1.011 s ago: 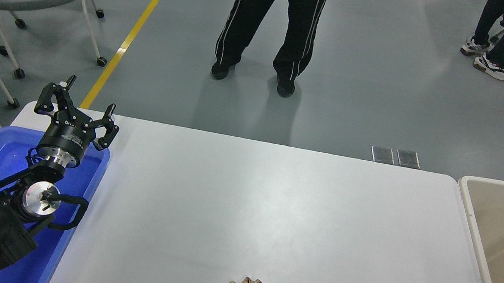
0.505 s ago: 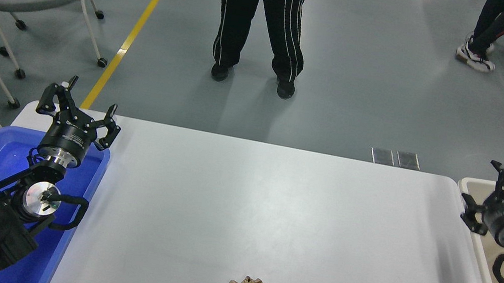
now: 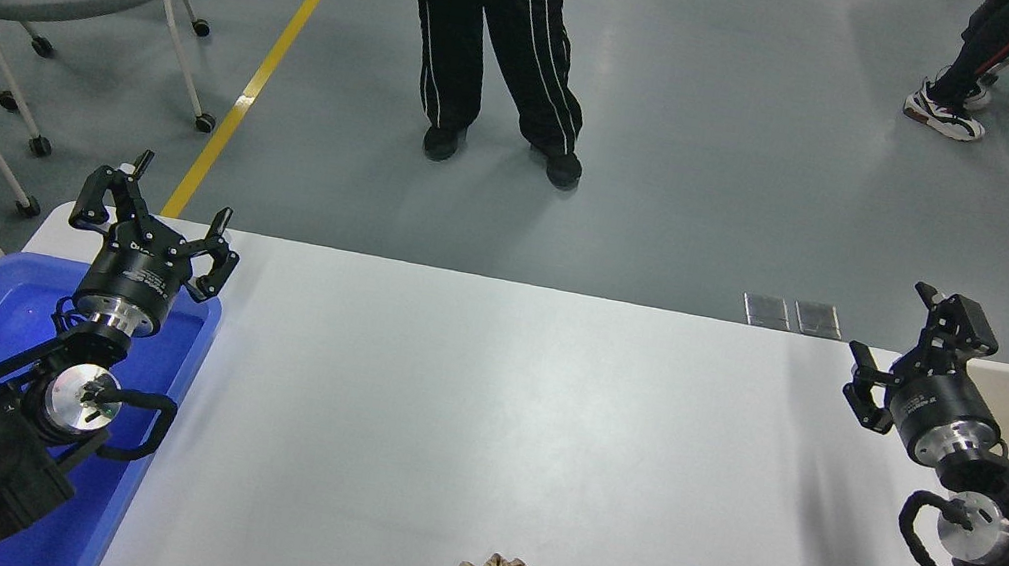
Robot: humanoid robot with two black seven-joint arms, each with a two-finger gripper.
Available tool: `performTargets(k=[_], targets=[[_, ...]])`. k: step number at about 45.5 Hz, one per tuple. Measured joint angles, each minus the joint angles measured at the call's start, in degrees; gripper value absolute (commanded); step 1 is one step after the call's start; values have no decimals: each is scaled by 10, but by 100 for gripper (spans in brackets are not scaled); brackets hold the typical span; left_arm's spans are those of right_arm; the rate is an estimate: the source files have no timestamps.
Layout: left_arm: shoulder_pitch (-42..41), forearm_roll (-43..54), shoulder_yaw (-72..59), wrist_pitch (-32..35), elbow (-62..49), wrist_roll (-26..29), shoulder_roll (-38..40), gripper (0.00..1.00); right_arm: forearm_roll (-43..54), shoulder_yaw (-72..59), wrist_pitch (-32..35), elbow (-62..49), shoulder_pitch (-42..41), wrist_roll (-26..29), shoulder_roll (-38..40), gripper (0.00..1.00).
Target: Dispose of the paper cup in the dustbin
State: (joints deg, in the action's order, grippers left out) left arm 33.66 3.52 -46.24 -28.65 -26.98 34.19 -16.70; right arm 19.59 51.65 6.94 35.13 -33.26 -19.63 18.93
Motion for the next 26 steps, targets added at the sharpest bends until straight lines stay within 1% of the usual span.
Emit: performTargets(k=[4,15,26], targets=[[0,0,0,0,0,0,0,100,-8,6,-1,-4,0,-1,-10,100],[0,0,0,0,0,0,0,100,-78,14,1,-22,0,-4,-34,100],[0,0,0,0,0,0,0,100,-106,14,2,-26,-1,-4,-42,100]])
